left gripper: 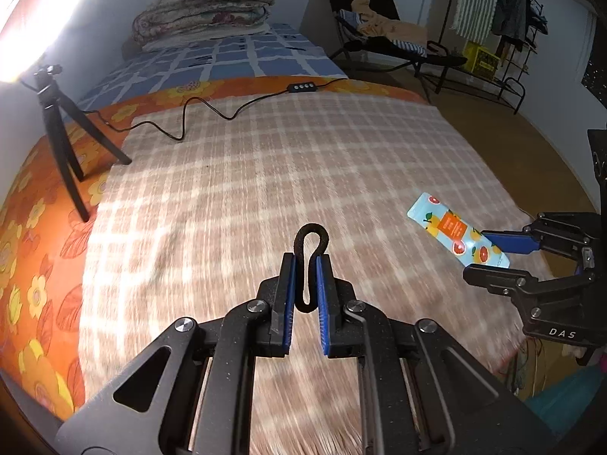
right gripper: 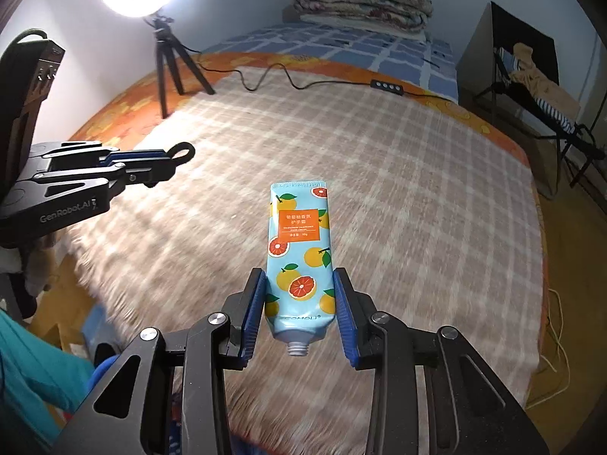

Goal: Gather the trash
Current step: 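Carry the lotion tube and hair tie over the blue wastebasket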

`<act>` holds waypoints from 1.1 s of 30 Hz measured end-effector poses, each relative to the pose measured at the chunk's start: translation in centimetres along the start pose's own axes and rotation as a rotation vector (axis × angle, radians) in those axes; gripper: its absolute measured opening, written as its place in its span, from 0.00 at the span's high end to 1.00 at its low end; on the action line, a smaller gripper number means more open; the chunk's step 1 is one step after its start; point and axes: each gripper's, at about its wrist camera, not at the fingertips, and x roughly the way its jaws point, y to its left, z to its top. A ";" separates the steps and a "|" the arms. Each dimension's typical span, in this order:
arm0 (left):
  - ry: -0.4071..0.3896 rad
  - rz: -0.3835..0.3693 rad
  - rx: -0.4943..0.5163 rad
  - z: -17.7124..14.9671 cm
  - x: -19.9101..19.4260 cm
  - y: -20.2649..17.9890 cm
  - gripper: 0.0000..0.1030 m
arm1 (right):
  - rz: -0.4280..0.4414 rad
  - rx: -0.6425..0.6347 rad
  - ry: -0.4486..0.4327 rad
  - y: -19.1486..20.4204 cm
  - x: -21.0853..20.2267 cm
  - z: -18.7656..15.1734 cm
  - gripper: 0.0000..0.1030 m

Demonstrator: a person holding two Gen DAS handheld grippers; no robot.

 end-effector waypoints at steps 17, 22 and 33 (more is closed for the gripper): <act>0.007 -0.044 0.040 -8.5 -8.3 -4.0 0.91 | 0.049 -0.008 -0.022 5.1 -6.9 -7.6 0.67; 0.040 -0.064 0.035 -11.6 -9.0 -4.9 0.91 | 0.072 -0.009 -0.010 6.8 -7.9 -10.5 0.67; 0.157 -0.102 0.035 -17.8 -8.3 -6.7 0.91 | 0.100 -0.031 0.057 10.1 -7.5 -15.2 0.67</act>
